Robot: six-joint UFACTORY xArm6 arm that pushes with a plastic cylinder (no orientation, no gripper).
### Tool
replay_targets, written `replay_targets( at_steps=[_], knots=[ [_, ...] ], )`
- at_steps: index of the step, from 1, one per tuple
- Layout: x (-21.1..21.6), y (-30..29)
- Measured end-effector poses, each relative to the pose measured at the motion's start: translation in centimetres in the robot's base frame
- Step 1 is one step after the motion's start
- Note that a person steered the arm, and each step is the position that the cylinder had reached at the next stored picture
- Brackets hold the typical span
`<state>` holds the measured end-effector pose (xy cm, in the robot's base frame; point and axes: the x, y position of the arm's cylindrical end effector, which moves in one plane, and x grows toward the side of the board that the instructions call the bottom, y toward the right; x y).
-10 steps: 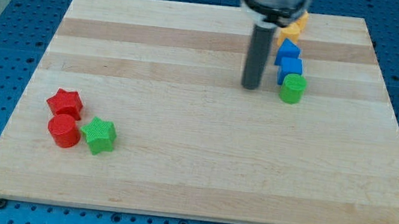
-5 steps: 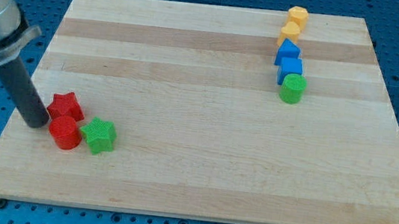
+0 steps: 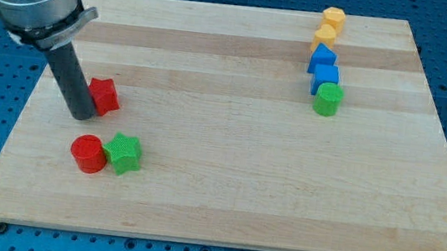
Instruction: Place the red star bottom left to the green circle
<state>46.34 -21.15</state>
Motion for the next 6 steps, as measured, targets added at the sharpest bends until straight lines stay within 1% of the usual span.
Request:
replay_targets(
  at_steps=[1,2,3,4,5,6],
  knots=[
    [-2.3,-0.2],
    [-4.2,0.9],
    [-5.3,4.3],
    [-7.6,2.6],
    [-6.8,12.1],
    [-6.7,20.2]
  ],
)
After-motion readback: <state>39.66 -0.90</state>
